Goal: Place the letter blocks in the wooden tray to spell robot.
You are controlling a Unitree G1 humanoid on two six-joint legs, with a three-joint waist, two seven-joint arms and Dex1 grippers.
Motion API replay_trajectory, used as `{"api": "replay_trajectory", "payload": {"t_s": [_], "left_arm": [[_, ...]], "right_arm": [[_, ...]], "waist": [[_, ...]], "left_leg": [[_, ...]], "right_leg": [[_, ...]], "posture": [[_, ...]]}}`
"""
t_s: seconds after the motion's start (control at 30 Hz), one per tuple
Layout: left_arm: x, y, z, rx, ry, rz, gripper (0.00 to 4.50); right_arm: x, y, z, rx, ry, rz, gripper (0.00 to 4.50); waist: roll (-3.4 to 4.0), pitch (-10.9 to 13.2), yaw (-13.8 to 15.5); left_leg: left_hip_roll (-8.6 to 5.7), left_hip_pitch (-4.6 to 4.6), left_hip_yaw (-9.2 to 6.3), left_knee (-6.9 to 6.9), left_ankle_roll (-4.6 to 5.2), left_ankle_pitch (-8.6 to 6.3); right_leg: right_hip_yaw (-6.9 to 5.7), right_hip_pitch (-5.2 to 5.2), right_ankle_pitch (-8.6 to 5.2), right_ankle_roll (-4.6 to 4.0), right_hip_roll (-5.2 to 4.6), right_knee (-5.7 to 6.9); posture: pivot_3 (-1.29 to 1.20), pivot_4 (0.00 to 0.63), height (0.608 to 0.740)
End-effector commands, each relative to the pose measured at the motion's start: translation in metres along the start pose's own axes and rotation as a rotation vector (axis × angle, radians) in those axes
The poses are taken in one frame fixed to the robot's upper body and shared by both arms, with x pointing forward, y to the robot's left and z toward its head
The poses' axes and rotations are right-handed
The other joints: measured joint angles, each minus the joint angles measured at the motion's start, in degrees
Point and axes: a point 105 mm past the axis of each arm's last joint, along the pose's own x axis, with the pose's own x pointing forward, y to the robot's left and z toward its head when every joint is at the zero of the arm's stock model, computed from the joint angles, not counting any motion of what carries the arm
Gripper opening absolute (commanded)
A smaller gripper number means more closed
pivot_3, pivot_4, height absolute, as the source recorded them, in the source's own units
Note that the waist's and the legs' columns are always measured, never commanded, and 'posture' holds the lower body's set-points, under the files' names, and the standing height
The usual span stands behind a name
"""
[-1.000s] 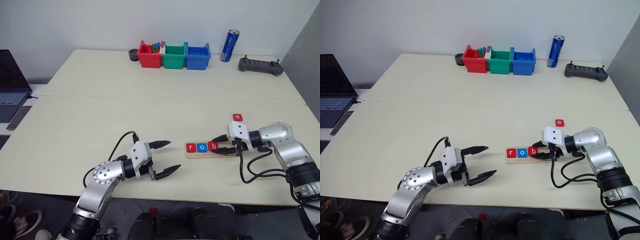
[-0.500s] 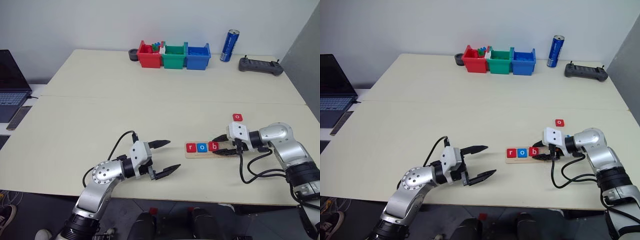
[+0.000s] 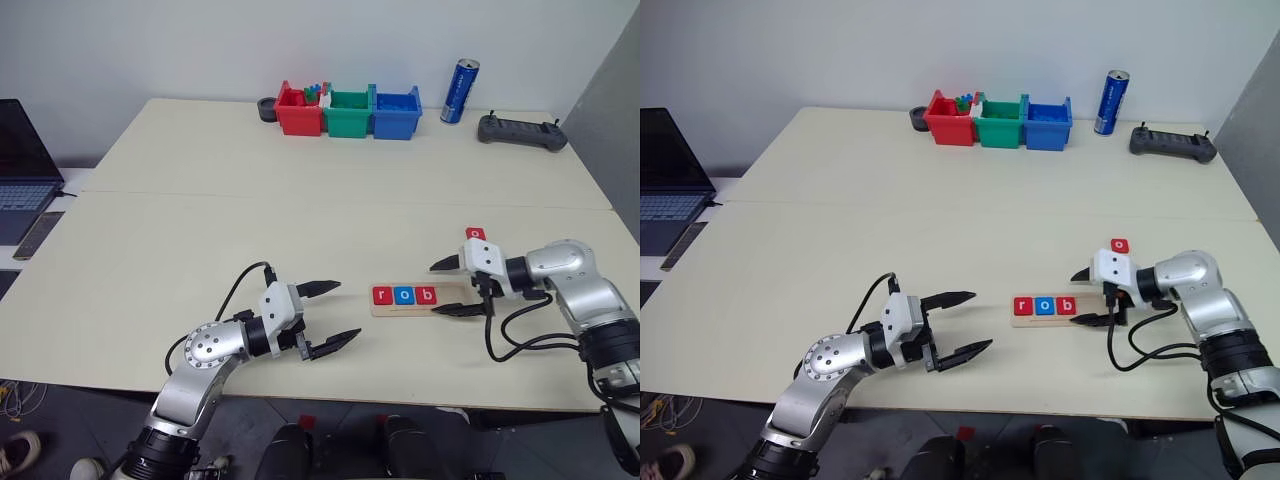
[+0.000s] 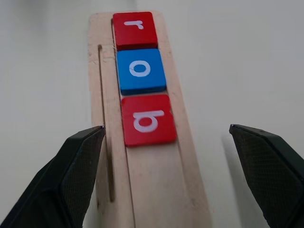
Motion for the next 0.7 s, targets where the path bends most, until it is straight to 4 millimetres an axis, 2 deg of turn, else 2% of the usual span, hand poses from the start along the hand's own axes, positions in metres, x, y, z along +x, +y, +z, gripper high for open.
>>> {"api": "replay_trajectory", "payload": {"t_s": [0.03,0.1,0.23,0.43,0.5,0.53,0.7], "left_arm": [[0.001,-0.001,0.011,0.033,-0.031,-0.006,4.50],[0.001,-0.001,0.010,0.033,-0.031,-0.008,4.50],[0.001,0.000,0.010,0.034,-0.031,-0.012,4.50],[0.002,0.002,0.010,0.040,-0.031,-0.011,4.50],[0.001,0.002,0.011,0.041,-0.030,-0.008,4.50],[0.001,0.001,0.011,0.041,-0.030,-0.006,4.50],[0.000,0.001,0.011,0.038,-0.029,0.000,4.50]], "right_arm": [[-0.018,-0.008,0.008,-0.021,-0.014,-0.049,4.30],[-0.023,-0.007,0.003,-0.005,-0.004,-0.058,3.92],[-0.028,-0.012,-0.006,0.021,0.016,-0.103,2.51],[-0.045,-0.036,-0.020,0.077,0.040,-0.285,0.33],[-0.054,-0.045,-0.020,0.146,0.013,-0.388,0.38],[-0.059,-0.048,-0.022,0.188,0.003,-0.428,0.55],[-0.076,-0.039,-0.041,0.301,0.035,-0.526,2.22]], "waist": [[0.00,0.00,-0.01],[0.00,0.00,-0.01],[0.00,0.00,-0.04],[0.00,0.00,-0.05],[0.00,0.00,-0.06],[0.00,0.00,-0.05],[0.00,0.00,0.04]], "left_leg": [[0.00,0.00,0.00,0.00,0.00,0.00],[0.00,0.00,0.00,0.00,0.00,0.00],[0.00,0.01,0.02,0.00,0.00,0.00],[0.00,0.01,0.03,0.00,0.00,0.00],[0.00,0.01,0.04,-0.01,0.00,0.00],[0.00,0.01,0.04,-0.01,0.00,0.00],[-0.01,-0.01,0.00,0.00,0.00,0.00]], "right_leg": [[0.00,0.00,0.00,0.00,0.00,0.00],[0.00,0.00,0.00,0.00,0.00,0.00],[0.01,0.00,0.00,0.00,0.00,0.00],[0.02,0.00,0.00,0.00,0.00,0.00],[0.03,-0.01,0.00,0.00,0.00,0.02],[0.04,-0.01,0.00,0.00,0.00,0.03],[0.02,-0.01,0.00,0.00,0.00,0.03]], "posture": [[0.00,0.150,0.740],[0.00,0.150,0.740],[0.00,0.150,0.740],[0.00,0.150,0.740],[0.00,0.150,0.740],[0.00,0.150,0.740],[0.00,0.150,0.740]]}}
